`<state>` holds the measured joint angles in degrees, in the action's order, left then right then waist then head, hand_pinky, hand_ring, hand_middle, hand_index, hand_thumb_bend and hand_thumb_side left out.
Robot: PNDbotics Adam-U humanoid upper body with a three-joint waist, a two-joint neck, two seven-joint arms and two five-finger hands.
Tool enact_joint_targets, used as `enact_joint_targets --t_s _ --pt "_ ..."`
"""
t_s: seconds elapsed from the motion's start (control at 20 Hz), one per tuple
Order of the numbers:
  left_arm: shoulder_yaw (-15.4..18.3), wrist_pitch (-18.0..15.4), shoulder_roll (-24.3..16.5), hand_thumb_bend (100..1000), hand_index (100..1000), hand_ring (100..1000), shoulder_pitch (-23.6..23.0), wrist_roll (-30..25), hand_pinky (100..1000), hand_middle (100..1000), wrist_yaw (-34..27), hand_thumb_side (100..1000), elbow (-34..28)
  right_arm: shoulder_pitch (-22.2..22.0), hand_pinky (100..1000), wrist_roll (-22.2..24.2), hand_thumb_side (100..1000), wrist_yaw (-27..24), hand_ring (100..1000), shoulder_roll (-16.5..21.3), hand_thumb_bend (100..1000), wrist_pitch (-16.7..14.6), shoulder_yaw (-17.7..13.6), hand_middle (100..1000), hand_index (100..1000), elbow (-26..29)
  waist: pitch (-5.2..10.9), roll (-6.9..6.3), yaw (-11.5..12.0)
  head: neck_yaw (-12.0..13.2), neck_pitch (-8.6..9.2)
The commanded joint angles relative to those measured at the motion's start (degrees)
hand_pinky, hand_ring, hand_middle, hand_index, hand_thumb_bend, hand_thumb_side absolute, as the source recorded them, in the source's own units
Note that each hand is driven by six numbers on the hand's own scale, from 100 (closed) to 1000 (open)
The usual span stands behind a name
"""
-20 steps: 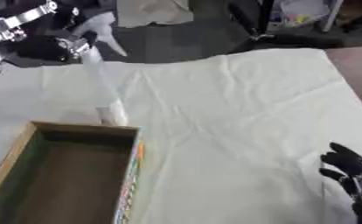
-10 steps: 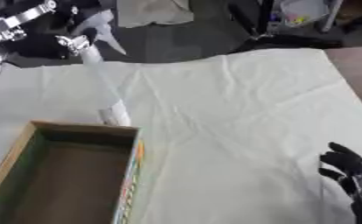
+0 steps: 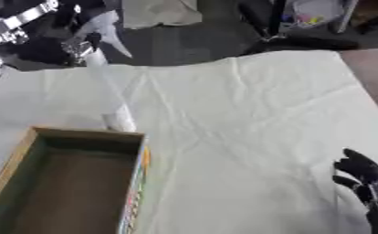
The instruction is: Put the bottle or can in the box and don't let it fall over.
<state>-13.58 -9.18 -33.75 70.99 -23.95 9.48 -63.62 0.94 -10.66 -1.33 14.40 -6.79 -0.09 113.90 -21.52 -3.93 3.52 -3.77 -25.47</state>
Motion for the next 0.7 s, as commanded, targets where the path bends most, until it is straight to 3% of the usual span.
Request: enact_joint_targets --t_s 0.05,0.3,0.7 --pt "0.3 -0.8 -0.8 100 380 375 0.9 0.8 715 372 0.7 156 -0.9 0.3 778 0.0 855 -0.5 840 0.4 100 0.2 -0.4 894 745 0.7 1.15 0.02 -0.1 -0.2 0.84" --pt "0.4 -0.6 -0.7 100 363 360 1.0 1.1 709 359 0.1 193 -0.6 0.4 779 0.1 858 -0.5 841 0.3 100 0.6 -0.4 894 745 0.7 1.14 -0.06 0.0 -0.3 0.85" --pt "0.5 -0.6 -1.0 100 339 338 1.4 1.5 698 338 -0.7 165 -0.9 0.3 780 0.1 859 -0.7 841 0.4 100 0.6 -0.4 895 746 0.7 1.37 -0.12 0.1 -0.3 0.79"
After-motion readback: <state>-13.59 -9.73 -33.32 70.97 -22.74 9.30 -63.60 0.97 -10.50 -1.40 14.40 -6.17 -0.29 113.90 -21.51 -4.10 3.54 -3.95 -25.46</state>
